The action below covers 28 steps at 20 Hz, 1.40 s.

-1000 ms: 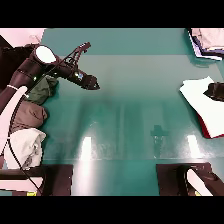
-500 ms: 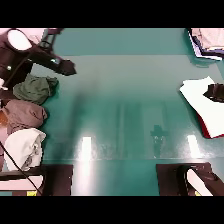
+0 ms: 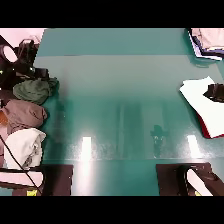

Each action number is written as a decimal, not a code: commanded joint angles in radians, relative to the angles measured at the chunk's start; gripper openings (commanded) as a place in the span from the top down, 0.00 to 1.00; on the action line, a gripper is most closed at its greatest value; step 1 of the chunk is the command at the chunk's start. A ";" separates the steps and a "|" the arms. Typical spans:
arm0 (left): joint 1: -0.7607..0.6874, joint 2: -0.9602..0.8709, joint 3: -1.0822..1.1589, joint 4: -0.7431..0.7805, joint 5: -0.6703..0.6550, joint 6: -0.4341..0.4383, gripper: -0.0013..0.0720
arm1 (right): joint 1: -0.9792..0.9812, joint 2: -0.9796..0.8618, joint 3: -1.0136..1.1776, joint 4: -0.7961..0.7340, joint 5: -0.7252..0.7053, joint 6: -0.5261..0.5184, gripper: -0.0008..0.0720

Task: Fold the shirts.

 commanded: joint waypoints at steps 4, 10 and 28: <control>0.040 -0.106 -0.031 0.021 0.101 -0.017 0.30 | 0.001 0.001 0.000 0.001 0.000 0.000 0.96; 0.039 -0.087 0.113 -0.082 -0.003 0.000 0.95 | 0.001 0.001 0.000 0.001 -0.019 0.000 0.96; -0.542 0.121 0.353 -0.531 -0.183 0.567 0.95 | 0.001 0.001 0.303 0.008 -0.064 0.000 0.96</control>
